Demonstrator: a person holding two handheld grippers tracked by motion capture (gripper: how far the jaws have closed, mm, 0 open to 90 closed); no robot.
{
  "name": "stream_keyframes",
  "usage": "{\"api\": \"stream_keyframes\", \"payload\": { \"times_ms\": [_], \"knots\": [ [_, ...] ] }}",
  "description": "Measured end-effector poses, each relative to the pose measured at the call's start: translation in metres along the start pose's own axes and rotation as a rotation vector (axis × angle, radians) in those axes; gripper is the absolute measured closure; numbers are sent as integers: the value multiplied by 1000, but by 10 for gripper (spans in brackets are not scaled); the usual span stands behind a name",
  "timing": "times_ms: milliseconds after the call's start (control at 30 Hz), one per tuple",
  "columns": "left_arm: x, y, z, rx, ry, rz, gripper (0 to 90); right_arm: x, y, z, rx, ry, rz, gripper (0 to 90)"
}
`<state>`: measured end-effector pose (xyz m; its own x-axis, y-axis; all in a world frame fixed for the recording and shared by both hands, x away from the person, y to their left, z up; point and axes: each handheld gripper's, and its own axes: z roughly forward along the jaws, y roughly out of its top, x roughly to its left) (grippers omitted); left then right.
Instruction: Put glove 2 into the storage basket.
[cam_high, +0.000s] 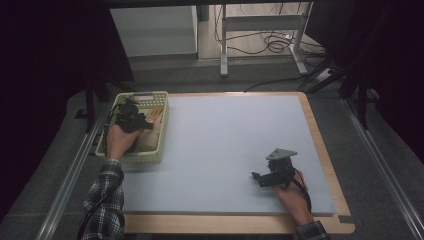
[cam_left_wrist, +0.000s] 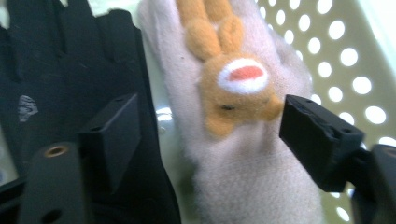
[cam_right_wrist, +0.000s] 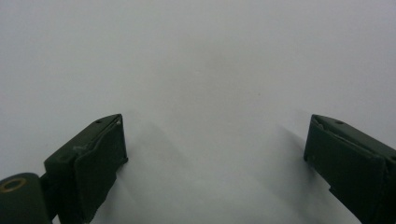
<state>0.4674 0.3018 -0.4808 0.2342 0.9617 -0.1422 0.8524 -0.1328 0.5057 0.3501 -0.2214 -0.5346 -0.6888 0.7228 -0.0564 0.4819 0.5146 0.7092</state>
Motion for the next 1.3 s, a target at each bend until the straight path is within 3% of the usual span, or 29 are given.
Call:
{"api": "stream_keyframes", "payload": {
  "times_ms": [100,533,700,1300],
  "knots": [
    [1,-2,-6,-27,4,12,143,0,0,0,0,0,0,54],
    [6,-10,-25,-86,-14,50,70,0,0,0,1,0,0,54],
    [4,-14,-33,-104,-4,86,50,0,0,0,1,0,0,54],
    [-10,-25,-53,-191,-45,158,25,0,0,0,1,-1,0,54]
  ]
}}
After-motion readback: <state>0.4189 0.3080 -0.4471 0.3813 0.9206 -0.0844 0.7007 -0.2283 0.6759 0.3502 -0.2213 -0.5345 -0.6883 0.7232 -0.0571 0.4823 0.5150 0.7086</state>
